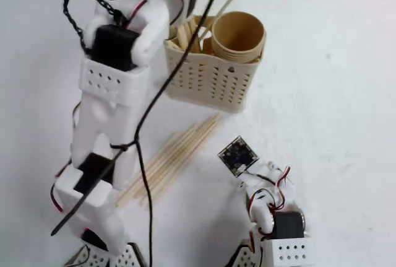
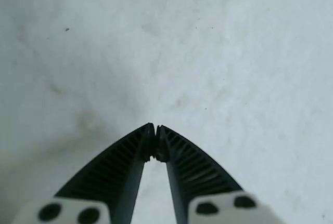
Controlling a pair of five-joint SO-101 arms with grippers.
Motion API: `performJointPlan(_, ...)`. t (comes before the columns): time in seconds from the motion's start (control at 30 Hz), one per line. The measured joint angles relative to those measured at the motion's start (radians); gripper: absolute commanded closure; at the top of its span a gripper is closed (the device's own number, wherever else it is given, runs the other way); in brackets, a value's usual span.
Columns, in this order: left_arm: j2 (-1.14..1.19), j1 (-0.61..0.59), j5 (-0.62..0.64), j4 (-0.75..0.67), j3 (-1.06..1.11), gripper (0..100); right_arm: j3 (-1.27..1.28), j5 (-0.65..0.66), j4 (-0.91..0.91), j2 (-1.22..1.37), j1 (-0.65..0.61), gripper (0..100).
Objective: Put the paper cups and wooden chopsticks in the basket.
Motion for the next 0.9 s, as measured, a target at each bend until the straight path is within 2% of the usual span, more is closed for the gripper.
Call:
performJointPlan(0.27,-0.112,-0.13,-0.008,0.569,-0.14,93,0.0,0.0,0.0,0.0,0.0,98.1)
performJointPlan(0.37,-0.176,-0.172,-0.097,0.629,-0.069,93,0.0,0.0,0.0,0.0,0.0,98.1)
performJointPlan(0.5,-0.307,-0.219,-0.15,0.641,0.19,93,0.0,0.0,0.0,0.0,0.0,98.1)
performJointPlan(0.67,-0.555,-0.221,-0.23,0.634,0.684,92,0.0,0.0,0.0,0.0,-0.002,98.1)
performJointPlan(0.77,-0.709,-0.238,-0.311,0.522,1.019,91,0.0,0.0,0.0,0.0,-0.002,98.1)
performJointPlan(0.9,-0.776,-0.318,-0.359,0.241,1.465,86,0.0,0.0,0.0,0.0,-0.002,98.1)
